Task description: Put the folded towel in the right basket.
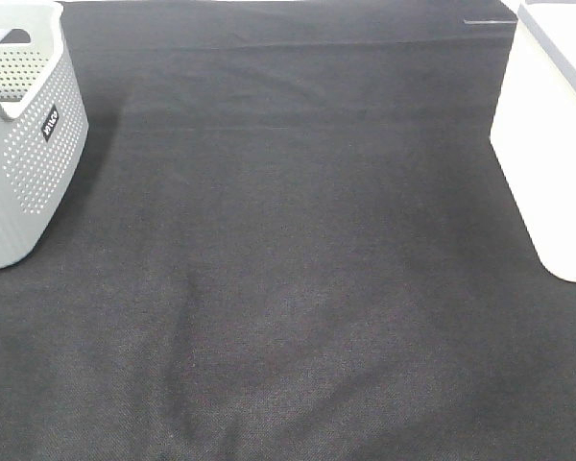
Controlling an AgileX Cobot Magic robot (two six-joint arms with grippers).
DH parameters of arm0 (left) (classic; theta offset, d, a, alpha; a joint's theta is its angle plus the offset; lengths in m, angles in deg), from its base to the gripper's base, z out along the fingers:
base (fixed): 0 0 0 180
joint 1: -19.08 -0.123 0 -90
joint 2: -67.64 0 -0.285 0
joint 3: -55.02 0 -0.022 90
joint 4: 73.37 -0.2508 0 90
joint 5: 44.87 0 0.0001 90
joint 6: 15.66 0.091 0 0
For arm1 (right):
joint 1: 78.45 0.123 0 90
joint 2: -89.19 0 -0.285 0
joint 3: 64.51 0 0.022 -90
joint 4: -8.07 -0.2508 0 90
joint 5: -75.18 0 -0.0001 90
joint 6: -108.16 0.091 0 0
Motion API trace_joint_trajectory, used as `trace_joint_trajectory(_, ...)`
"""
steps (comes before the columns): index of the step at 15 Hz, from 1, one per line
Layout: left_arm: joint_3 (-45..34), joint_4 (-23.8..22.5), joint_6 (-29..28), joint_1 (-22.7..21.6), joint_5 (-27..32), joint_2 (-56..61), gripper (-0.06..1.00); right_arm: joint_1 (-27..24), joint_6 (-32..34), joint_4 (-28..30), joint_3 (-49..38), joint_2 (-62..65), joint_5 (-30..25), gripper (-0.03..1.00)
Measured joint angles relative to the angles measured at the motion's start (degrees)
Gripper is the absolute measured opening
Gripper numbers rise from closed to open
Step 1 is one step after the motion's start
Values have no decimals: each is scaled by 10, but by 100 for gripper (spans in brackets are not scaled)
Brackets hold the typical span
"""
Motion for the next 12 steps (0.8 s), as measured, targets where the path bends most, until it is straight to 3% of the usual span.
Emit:
trace_joint_trajectory(1, 0, 0, 0, 0, 0, 0, 99, 1, 0, -3, -9, -2, -1, 31)
trace_joint_trajectory(2, 0, 0, 0, 0, 0, 0, 99, 9, 0, -3, -11, -2, 0, 60)
trace_joint_trajectory(3, 0, 0, 0, 0, 0, 0, 99, 9, 0, -3, -11, -2, 0, 60)
trace_joint_trajectory(4, 0, 0, 0, 0, 0, 0, 99, 15, -1, -4, -11, -2, 0, 81)
trace_joint_trajectory(5, 0, 0, 0, 0, 0, 0, 99, 19, -1, -7, -11, -2, 0, 90)
trace_joint_trajectory(8, 0, 0, 0, 0, 0, 0, 99, 46, 1, -45, -11, 2, 0, 97)
trace_joint_trajectory(12, 0, 0, 0, 0, 0, 0, 99, 172, 2, 19, -11, 46, 1, 97)
